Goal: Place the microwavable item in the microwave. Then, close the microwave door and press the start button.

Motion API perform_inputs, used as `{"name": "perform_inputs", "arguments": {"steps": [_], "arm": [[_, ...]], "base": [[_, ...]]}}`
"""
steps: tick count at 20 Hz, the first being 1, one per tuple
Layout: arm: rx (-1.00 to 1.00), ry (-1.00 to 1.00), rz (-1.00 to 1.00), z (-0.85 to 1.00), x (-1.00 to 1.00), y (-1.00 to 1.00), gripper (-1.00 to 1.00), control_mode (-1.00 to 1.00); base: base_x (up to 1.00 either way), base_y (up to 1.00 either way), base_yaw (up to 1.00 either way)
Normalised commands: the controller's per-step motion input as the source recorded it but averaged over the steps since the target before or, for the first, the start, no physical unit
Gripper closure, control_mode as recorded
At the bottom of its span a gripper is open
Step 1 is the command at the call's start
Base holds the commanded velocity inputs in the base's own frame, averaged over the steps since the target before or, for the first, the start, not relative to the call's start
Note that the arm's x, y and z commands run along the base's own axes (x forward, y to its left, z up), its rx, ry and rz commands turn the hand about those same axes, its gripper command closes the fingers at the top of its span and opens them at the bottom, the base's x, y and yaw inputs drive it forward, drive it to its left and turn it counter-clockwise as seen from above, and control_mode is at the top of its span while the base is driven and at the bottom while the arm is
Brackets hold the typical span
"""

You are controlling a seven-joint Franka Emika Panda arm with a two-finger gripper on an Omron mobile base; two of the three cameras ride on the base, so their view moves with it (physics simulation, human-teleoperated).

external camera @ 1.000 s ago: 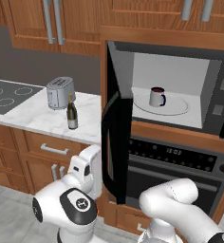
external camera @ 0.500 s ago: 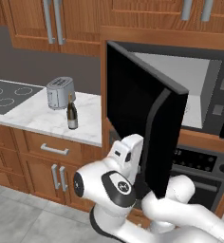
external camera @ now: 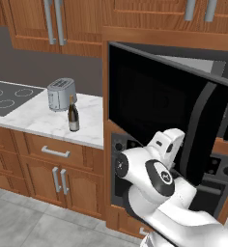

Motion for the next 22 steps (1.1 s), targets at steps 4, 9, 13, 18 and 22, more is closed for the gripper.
{"name": "perform_inputs", "arguments": {"steps": [4,9,13,18,22], "arm": [[0.04,-0.02,-0.01,0.26,0.33,-0.82,-1.00,-1.00],[0.06,-0.06,0.00,0.26,0.51,-0.66,-1.00,-1.00],[0.07,-0.08,0.01,0.08,0.53,-0.58,-1.00,-1.00],[0.07,-0.06,0.02,0.00,0.48,-0.40,-1.00,-1.00],[0.05,-0.01,0.02,0.00,0.55,-0.05,-1.00,-1.00]], "base": [[0.00,0.00,0.00],[0.00,0.00,0.00],[0.00,0.00,0.00],[0.00,0.00,0.00],[0.00,0.00,0.00]]}}
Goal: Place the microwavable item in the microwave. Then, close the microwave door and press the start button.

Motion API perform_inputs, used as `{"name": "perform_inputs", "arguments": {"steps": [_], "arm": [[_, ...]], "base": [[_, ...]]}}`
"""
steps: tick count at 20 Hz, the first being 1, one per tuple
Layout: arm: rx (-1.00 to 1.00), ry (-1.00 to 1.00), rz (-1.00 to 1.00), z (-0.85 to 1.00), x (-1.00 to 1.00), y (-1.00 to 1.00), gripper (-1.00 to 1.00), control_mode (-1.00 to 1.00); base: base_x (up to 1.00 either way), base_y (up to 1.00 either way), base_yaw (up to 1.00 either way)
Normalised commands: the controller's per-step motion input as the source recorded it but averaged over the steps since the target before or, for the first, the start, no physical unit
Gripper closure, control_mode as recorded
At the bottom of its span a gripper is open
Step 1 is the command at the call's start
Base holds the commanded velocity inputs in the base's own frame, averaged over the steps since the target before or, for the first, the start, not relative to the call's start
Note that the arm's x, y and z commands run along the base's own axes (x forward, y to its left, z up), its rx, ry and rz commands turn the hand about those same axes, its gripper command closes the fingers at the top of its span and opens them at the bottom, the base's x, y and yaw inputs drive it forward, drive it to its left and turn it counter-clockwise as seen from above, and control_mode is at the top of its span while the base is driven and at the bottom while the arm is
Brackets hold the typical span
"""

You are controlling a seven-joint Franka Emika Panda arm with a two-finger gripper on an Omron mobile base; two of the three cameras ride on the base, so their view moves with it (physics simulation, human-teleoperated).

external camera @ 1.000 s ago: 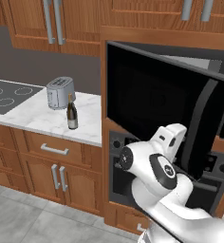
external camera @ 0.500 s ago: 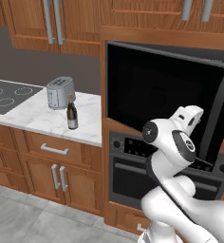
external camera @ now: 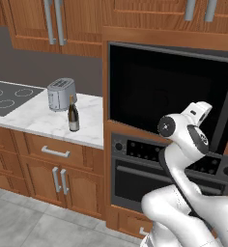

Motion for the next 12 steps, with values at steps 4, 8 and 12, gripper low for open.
{"name": "perform_inputs", "arguments": {"steps": [4,8,12], "arm": [[0.07,0.00,0.04,0.00,0.72,-0.06,-1.00,-1.00],[0.09,0.00,0.04,0.00,0.79,-0.08,-1.00,-1.00],[0.07,0.00,0.04,0.00,0.70,-0.06,-1.00,-1.00]], "base": [[0.00,0.00,0.00],[0.00,0.00,0.00],[0.00,0.00,0.00]]}}
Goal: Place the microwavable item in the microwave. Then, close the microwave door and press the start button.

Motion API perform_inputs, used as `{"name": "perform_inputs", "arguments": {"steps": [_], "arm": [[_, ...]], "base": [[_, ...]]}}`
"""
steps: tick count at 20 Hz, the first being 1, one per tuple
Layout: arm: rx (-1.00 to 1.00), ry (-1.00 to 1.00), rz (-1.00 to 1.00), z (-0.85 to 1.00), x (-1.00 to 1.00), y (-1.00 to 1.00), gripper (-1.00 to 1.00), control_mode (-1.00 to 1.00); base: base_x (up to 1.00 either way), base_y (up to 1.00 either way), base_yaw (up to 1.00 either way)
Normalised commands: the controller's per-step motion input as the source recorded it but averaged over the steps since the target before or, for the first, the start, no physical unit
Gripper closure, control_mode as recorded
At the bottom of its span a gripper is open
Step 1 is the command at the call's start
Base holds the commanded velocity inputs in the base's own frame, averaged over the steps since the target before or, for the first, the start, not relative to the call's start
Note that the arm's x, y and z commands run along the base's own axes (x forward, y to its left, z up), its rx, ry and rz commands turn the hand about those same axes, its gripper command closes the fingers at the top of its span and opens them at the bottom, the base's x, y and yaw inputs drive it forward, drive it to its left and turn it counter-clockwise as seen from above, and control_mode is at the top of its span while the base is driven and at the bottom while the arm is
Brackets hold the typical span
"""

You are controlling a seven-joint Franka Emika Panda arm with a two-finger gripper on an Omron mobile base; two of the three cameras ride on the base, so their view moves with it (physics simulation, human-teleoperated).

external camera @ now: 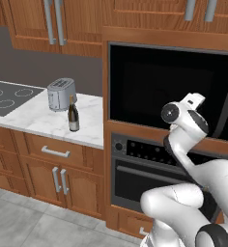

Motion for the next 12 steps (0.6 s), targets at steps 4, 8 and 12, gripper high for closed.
{"name": "perform_inputs", "arguments": {"steps": [4,8,12], "arm": [[0.07,0.02,0.05,-0.15,0.67,-0.10,-1.00,-1.00],[0.04,0.01,0.05,-0.07,0.13,-0.08,-1.00,-1.00],[0.04,0.00,0.04,0.08,-0.92,0.00,-1.00,-1.00]], "base": [[0.00,0.00,0.00],[0.00,0.00,0.00],[0.00,0.00,0.00]]}}
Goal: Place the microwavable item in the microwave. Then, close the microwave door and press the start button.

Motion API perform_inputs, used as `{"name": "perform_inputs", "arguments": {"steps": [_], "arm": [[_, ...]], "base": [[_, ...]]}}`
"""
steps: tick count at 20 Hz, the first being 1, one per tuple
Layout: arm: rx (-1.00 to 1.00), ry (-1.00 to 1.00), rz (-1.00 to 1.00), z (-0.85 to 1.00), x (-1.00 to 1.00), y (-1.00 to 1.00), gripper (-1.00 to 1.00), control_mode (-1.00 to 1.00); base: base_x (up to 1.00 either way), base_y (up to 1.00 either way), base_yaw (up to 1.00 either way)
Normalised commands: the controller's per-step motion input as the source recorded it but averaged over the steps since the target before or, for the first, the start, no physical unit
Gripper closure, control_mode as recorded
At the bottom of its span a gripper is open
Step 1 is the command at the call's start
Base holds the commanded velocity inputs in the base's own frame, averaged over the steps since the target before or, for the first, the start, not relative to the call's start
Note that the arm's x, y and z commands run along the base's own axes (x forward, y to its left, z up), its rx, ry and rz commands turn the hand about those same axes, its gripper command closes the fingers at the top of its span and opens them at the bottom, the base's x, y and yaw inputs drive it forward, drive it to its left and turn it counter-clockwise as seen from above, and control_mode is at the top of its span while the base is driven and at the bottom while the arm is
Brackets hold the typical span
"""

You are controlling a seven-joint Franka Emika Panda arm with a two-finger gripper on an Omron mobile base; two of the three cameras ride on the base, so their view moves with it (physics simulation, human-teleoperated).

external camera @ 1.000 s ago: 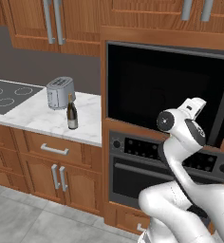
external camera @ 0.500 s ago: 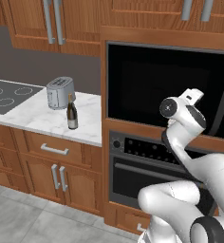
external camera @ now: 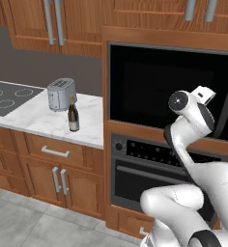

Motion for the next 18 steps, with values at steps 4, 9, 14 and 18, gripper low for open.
{"name": "perform_inputs", "arguments": {"steps": [4,9,14,18], "arm": [[0.08,0.00,0.06,0.22,-1.00,0.00,-1.00,-1.00],[0.14,0.00,0.12,0.09,-1.00,0.00,-1.00,-1.00],[0.23,0.00,0.20,0.00,-1.00,-0.06,-1.00,-1.00],[0.29,0.00,0.24,0.00,-1.00,-0.36,-1.00,-1.00]], "base": [[0.00,0.00,0.00],[0.00,0.00,0.00],[0.00,0.00,0.00],[0.00,0.00,0.00]]}}
